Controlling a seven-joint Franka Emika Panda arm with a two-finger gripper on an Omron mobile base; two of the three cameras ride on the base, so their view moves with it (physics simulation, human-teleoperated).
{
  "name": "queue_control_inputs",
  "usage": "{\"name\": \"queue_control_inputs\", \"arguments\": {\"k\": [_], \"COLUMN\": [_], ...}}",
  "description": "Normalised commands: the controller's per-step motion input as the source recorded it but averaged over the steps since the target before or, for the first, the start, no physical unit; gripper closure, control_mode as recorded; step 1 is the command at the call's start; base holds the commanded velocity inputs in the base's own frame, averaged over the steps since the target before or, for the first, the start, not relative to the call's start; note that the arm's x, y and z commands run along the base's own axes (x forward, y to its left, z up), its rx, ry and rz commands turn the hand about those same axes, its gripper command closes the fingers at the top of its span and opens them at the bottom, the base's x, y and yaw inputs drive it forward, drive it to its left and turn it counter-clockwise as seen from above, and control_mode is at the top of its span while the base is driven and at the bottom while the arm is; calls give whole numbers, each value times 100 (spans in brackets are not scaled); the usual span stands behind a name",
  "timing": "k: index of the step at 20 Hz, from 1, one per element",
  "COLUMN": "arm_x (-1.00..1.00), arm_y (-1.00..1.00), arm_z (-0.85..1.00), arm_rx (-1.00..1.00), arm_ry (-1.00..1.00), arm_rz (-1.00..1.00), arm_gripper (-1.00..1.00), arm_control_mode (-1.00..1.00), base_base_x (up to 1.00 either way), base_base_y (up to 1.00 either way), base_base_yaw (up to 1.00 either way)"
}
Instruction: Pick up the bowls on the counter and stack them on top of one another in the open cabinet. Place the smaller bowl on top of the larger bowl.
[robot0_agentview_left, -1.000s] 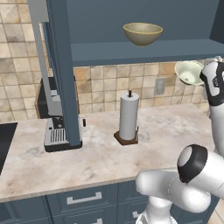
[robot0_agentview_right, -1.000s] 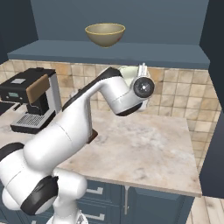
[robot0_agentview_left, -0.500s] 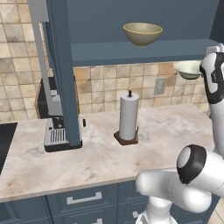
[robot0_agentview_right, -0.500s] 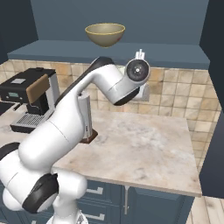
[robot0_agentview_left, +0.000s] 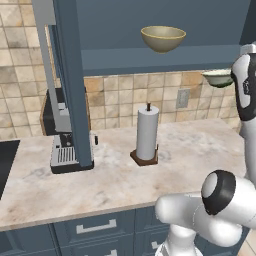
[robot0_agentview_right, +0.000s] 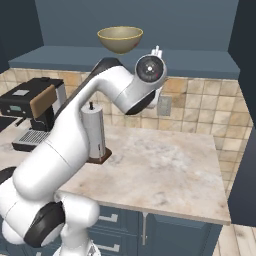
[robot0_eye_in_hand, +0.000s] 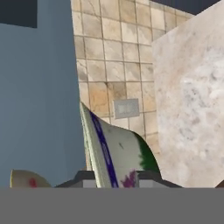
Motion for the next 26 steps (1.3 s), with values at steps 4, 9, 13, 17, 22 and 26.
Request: {"name": "queue_control_inputs", "arguments": {"k": [4, 9, 13, 17, 22, 26], "arm_x": [-62, -56, -44, -27, -1, 20], "arm_y": [0, 0, 0, 4, 28, 34], "arm_z": [-12, 27, 52, 54, 51, 38], "arm_rx": [0, 2, 3, 0, -4, -8], "arm_ry": [-6, -5, -1, 0, -2, -6], "arm_rz": [-2, -2, -1, -1, 0, 0], "arm_gripper": [100, 100, 100, 100, 100, 100], "arm_control_mode": [-100, -100, -100, -100, -100, -100], "base_base_x": [0, 0, 0, 0, 0, 0], "base_base_y": [0, 0, 0, 0, 0, 0], "base_base_yaw": [0, 0, 0, 0, 0, 0]}}
